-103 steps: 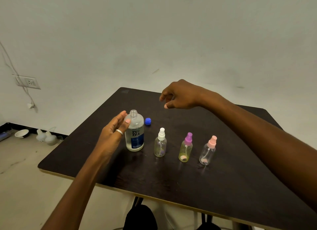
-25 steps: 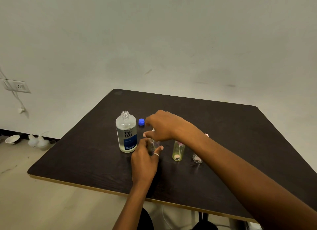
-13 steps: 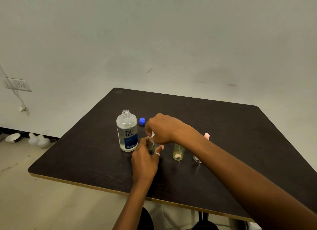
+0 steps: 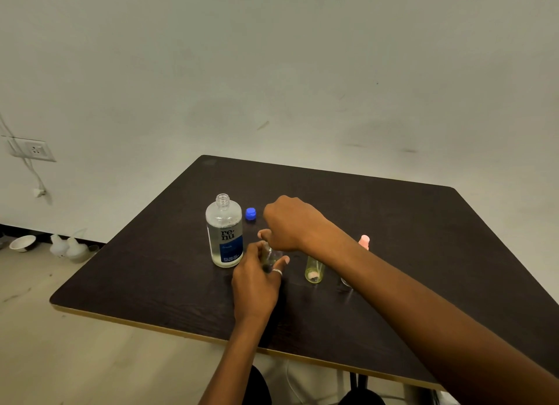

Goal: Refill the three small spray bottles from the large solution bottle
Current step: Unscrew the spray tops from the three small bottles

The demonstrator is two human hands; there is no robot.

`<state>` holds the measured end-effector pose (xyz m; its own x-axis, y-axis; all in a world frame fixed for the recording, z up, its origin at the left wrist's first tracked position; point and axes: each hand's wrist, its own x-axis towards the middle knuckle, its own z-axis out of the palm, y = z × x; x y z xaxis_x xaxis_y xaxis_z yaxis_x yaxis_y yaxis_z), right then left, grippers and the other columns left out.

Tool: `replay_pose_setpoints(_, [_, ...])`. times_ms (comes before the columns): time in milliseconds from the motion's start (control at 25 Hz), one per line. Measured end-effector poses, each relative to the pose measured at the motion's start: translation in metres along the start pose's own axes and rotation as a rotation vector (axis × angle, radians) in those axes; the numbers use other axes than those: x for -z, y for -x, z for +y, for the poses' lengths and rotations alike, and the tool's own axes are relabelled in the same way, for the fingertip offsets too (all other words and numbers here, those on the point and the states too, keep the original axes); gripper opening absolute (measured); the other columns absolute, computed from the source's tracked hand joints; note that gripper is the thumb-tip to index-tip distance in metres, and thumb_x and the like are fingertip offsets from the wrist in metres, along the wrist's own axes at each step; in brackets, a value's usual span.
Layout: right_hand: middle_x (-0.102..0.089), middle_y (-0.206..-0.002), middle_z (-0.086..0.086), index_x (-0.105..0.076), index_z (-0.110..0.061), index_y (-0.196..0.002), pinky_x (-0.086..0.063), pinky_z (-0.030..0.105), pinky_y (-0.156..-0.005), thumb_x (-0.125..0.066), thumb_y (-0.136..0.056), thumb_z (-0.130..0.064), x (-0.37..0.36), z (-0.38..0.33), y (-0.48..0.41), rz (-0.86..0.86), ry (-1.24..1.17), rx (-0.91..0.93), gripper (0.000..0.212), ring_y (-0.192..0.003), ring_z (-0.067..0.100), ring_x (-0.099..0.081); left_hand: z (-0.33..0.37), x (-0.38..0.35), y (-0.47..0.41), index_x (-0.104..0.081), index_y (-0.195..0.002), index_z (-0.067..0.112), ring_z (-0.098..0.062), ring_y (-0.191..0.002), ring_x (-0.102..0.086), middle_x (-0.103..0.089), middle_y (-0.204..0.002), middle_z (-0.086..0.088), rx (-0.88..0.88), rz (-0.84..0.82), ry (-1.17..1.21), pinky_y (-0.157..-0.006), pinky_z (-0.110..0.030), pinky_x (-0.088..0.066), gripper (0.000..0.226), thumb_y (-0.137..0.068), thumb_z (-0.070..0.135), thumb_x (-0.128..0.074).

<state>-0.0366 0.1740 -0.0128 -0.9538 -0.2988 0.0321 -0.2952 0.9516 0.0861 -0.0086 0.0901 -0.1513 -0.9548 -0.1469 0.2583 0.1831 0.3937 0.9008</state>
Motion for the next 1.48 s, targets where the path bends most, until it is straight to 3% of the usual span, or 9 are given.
replay_pose_setpoints(160, [-0.046, -0.070, 0.000, -0.042, -0.017, -0.072, -0.055, 0.033, -0.068, -0.062, -0.089, -0.025, 0.005, 0.000, -0.001, -0.045, -0.028, 0.067, 0.027, -0.070, 0.018, -0.056, -0.001, -0.001, -0.001, -0.059, -0.110, 0.024, -0.008, -0.088, -0.063, -0.066, -0.095, 0.009, -0.003, 0.011, -0.008, -0.078, -0.032, -0.056, 0.039, -0.080, 0.036, -0.081])
replay_pose_setpoints(400, [-0.065, -0.086, 0.004, -0.064, -0.011, -0.086, -0.057, 0.032, -0.073, -0.065, -0.083, -0.014, 0.012, 0.001, -0.002, -0.087, -0.068, 0.107, 0.005, -0.077, 0.019, -0.063, -0.002, -0.001, 0.000, -0.059, -0.113, 0.024, -0.008, -0.089, -0.064, -0.067, -0.099, 0.008, -0.013, 0.012, -0.005, -0.078, -0.029, -0.056, 0.042, -0.080, 0.038, -0.081])
replay_pose_setpoints(680, [-0.070, -0.091, 0.002, -0.071, -0.017, -0.091, -0.057, 0.039, -0.077, -0.061, -0.079, -0.013, 0.044, 0.011, 0.003, -0.049, -0.098, 0.085, 0.016, -0.083, 0.020, -0.065, -0.002, -0.002, -0.001, -0.058, -0.116, 0.025, -0.006, -0.095, -0.062, -0.065, -0.105, 0.012, 0.012, 0.003, -0.001, -0.081, -0.024, -0.052, 0.045, -0.080, 0.038, -0.081])
replay_pose_setpoints(840, [-0.071, -0.100, -0.002, -0.074, -0.018, -0.098, -0.053, 0.028, -0.078, -0.061, -0.081, -0.011, 0.073, 0.023, 0.006, -0.044, -0.144, 0.084, 0.023, -0.092, 0.015, -0.064, -0.003, -0.002, -0.003, -0.058, -0.117, 0.026, -0.004, -0.097, -0.060, -0.063, -0.107, 0.013, 0.032, -0.006, -0.001, -0.080, -0.020, -0.047, 0.046, -0.080, 0.039, -0.080])
replay_pose_setpoints(1000, [-0.071, -0.096, -0.002, -0.074, -0.020, -0.095, -0.054, 0.028, -0.077, -0.065, -0.079, -0.013, 0.087, 0.038, -0.001, 0.007, -0.198, 0.015, 0.020, -0.092, 0.015, -0.064, -0.003, -0.002, -0.003, -0.058, -0.118, 0.026, -0.004, -0.096, -0.058, -0.060, -0.107, 0.015, 0.025, -0.011, -0.012, -0.079, -0.018, -0.046, 0.047, -0.080, 0.040, -0.080])
replay_pose_setpoints(1120, [-0.072, -0.098, 0.002, -0.075, -0.016, -0.098, -0.053, 0.028, -0.075, -0.068, -0.081, -0.021, 0.075, 0.048, -0.016, 0.035, -0.211, -0.035, 0.020, -0.093, 0.018, -0.065, -0.004, -0.003, -0.004, -0.058, -0.118, 0.027, -0.004, -0.098, -0.060, -0.064, -0.110, 0.012, 0.032, -0.017, 0.003, -0.081, -0.020, -0.050, 0.047, -0.079, 0.040, -0.080])
replay_pose_setpoints(1320, [-0.069, -0.110, 0.020, -0.069, 0.002, -0.106, -0.055, 0.047, -0.089, -0.057, -0.080, -0.013, 0.028, 0.061, -0.050, -0.081, -0.181, -0.078, 0.032, -0.102, 0.032, -0.065, -0.004, -0.002, -0.004, -0.057, -0.117, 0.030, -0.001, -0.096, -0.061, -0.067, -0.111, 0.012, 0.045, -0.022, 0.021, -0.078, -0.015, -0.047, 0.045, -0.079, 0.039, -0.080])
replay_pose_setpoints(1480, [-0.071, -0.107, 0.011, -0.069, -0.005, -0.111, -0.055, 0.038, -0.087, -0.070, -0.084, -0.023, -0.010, 0.062, -0.070, -0.161, -0.098, -0.032, 0.032, -0.097, 0.025, -0.066, -0.006, -0.003, -0.005, -0.057, -0.119, 0.029, -0.001, -0.100, -0.061, -0.066, -0.114, 0.011, 0.044, -0.028, 0.026, -0.079, -0.013, -0.047, 0.048, -0.079, 0.038, -0.081])
